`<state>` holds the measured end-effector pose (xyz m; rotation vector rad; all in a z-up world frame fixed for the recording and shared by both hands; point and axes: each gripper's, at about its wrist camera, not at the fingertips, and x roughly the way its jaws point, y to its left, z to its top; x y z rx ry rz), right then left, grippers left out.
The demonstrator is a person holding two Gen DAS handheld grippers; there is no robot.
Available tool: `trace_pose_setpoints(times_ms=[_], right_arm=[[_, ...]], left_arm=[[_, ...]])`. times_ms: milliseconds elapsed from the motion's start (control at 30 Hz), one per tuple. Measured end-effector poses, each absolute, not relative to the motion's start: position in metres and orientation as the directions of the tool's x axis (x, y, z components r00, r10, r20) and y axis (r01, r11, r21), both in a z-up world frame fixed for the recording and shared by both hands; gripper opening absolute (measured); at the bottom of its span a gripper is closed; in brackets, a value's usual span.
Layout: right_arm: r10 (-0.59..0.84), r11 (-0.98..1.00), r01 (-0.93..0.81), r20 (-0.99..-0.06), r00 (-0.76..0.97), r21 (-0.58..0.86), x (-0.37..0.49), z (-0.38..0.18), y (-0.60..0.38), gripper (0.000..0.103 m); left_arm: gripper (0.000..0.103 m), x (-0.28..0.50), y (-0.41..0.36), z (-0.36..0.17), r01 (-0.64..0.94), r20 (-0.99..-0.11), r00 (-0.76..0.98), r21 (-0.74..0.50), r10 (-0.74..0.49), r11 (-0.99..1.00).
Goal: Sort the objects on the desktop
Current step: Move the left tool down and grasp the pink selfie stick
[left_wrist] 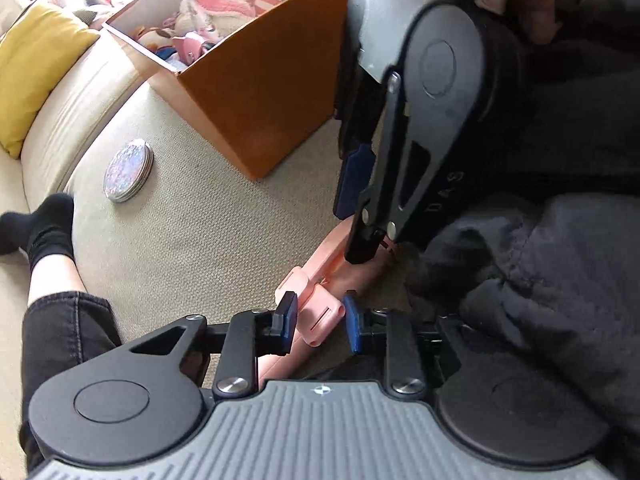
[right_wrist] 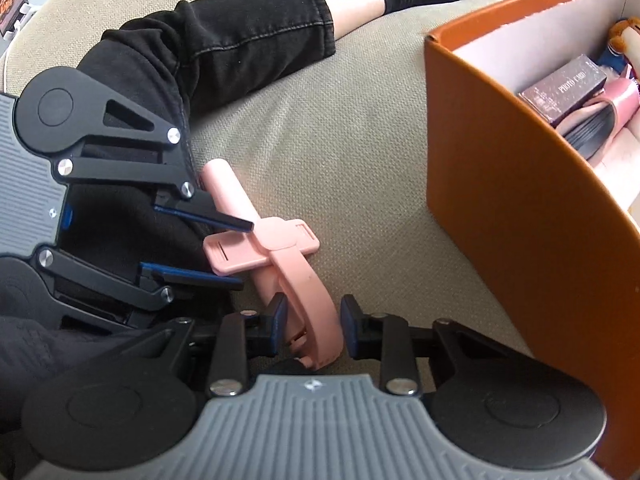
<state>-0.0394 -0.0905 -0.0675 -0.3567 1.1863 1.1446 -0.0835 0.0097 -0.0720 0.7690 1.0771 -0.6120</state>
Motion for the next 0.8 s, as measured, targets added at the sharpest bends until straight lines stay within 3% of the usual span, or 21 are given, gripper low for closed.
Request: trace_pose_setpoints(times_ms=[367,533,667,800], right_arm=[[0.527,0.458,-0.832,-0.85,-0.029,0.312,-0.035,-0.067,-0.095,0.026],[0.528,0.437,-0.859,-0.849,0.004,0.267,-0.039,-0.061,-0.097,0.023],[0.542,0.428,-0.866,-0.84,0.019,0.257,-0.035,-0.048,-0.1,0.023],[0.553,0.399,-0.885,-0.833,0.023,0.24,-0.028,-0.026,-0.103,0.023]], left_arm=[[0.028,-0.093,-0.014,-0.087,0.871,-0.92,0.39,0.383,0.042,0.307],[0.024,-0.097,-0.011,-0.083,0.841,-0.903,0.428,0.414,0.04,0.348],[0.013,-0.095,-0.003,-0.074,0.793,-0.882,0.47,0.442,0.041,0.419],[0.01,-0.088,0.009,-0.062,0.744,-0.879,0.476,0.415,0.02,0.524]])
